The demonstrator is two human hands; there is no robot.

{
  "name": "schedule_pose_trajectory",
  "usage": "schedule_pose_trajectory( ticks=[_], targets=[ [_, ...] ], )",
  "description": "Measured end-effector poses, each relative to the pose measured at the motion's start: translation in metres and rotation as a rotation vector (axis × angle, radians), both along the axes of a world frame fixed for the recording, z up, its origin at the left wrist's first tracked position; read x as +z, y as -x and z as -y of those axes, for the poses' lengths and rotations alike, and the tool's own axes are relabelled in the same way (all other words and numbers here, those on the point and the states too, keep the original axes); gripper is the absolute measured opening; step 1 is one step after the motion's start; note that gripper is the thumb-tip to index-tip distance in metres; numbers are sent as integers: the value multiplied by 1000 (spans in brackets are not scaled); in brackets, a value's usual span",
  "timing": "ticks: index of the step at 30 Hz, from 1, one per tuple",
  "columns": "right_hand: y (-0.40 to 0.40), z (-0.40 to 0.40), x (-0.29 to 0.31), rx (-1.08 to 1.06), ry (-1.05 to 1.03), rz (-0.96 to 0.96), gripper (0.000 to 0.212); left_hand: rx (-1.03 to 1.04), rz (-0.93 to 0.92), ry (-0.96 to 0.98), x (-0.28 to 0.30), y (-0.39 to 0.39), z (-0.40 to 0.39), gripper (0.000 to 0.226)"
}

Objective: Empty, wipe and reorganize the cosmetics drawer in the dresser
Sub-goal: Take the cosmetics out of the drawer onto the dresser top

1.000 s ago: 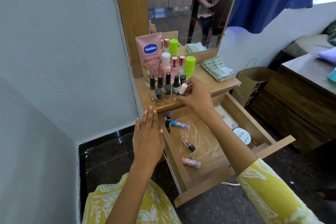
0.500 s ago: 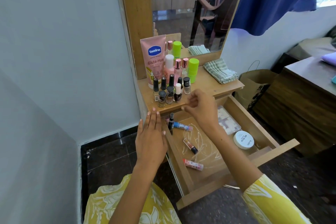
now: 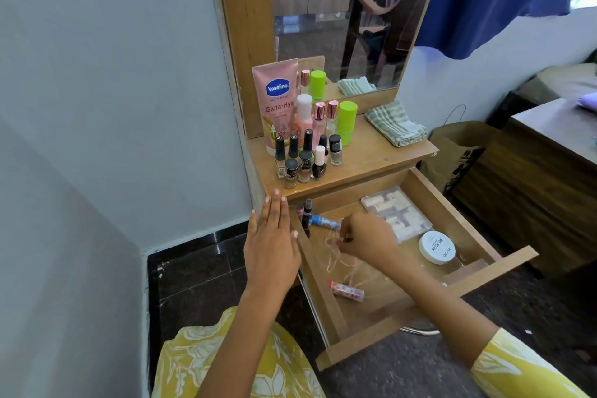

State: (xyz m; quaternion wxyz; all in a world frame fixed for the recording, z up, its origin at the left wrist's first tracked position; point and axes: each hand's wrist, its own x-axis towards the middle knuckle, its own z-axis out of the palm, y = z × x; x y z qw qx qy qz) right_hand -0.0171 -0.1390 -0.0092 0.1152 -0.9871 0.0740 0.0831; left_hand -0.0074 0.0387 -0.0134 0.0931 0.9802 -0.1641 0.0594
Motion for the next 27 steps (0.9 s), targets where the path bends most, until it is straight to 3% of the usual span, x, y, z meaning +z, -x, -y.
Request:
schedule_pose_trajectory(
  ticks=[3,8,16,22,27],
  targets=[
    [-10,10,26,-79,-362,269,22,-3,6,10,0,0,-1,59],
    [-39,11,52,-168,-488,564,12,-1,14,1,0,0,-1,59],
    [-67,4,49,-221,-537,573,7,3,24,9,-1,0,0,59],
    [-66,10,41,-242,-603,606,21,-2,26,34,-2,0,0,59],
    [-65,10,39,-228,-606,626,16,-3,24,35,-2,0,0,59]
  ],
)
